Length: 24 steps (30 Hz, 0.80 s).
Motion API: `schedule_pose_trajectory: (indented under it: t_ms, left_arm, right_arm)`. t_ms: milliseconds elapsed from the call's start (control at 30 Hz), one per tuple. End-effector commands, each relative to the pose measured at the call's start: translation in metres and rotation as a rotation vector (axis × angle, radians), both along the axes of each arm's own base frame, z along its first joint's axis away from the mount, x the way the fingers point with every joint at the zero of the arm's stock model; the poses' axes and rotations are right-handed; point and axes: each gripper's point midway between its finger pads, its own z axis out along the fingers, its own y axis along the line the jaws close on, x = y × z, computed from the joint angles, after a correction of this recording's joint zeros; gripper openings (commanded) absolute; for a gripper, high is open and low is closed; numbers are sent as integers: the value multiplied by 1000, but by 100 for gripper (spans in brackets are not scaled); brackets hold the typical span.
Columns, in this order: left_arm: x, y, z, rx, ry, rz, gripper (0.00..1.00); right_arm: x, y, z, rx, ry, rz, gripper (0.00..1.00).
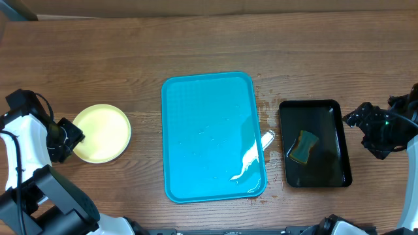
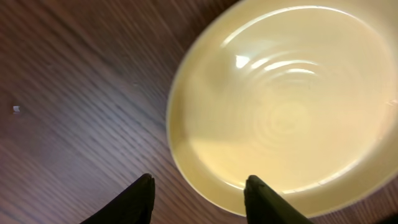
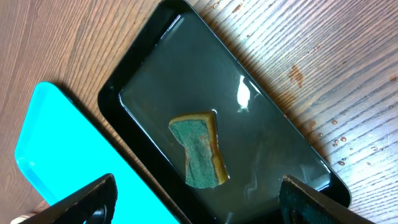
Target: Clean dirty plates on tray and stack at the side
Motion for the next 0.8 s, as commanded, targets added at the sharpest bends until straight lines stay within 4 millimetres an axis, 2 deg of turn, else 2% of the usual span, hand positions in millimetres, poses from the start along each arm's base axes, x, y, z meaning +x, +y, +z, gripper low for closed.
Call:
schedule_pose_trajectory:
  t_ms: [0,33,133,200,300,400,467,600,633,667,700,767]
  left_arm:
    - [28,-16,37,-42,-166,-110,51]
    - [35,-23,58,-20,-223,-157,54]
    - [42,-42,95,37,-311,-244,56]
    - [46,-64,123,82,-379,-334,57]
    - [48,-107,163,144,-496,-498,61]
    - [42,-155,192,176,-599,-673,64]
    - [36,-183,205,183,-648,-789,64]
    - [15,-233,218,168,-709,-991,65]
    - [9,-243,221,158,-719,-1029,71]
    - [2,-252,222,147,-726,-1062,82]
    - [-3,-257,222,140,-726,-1084,100]
    - [-15,-266,220,117,-713,-1123,100]
  right_arm:
    - [4,-1,10,-10,-37,4,85]
    - [5,1,10,-12,-47,31,85]
    - [10,15,18,16,-106,122,85]
    - [12,25,25,24,-147,178,91]
    - [11,43,37,14,-198,249,91]
    - [8,63,49,-6,-246,327,91]
    - [4,79,57,-24,-284,408,91]
    - [-12,128,79,-8,-387,611,91]
    - [-17,140,85,2,-413,656,91]
    - [-25,154,92,9,-448,714,98]
    - [-30,162,97,9,-471,748,100]
    - [-41,180,109,1,-540,827,100]
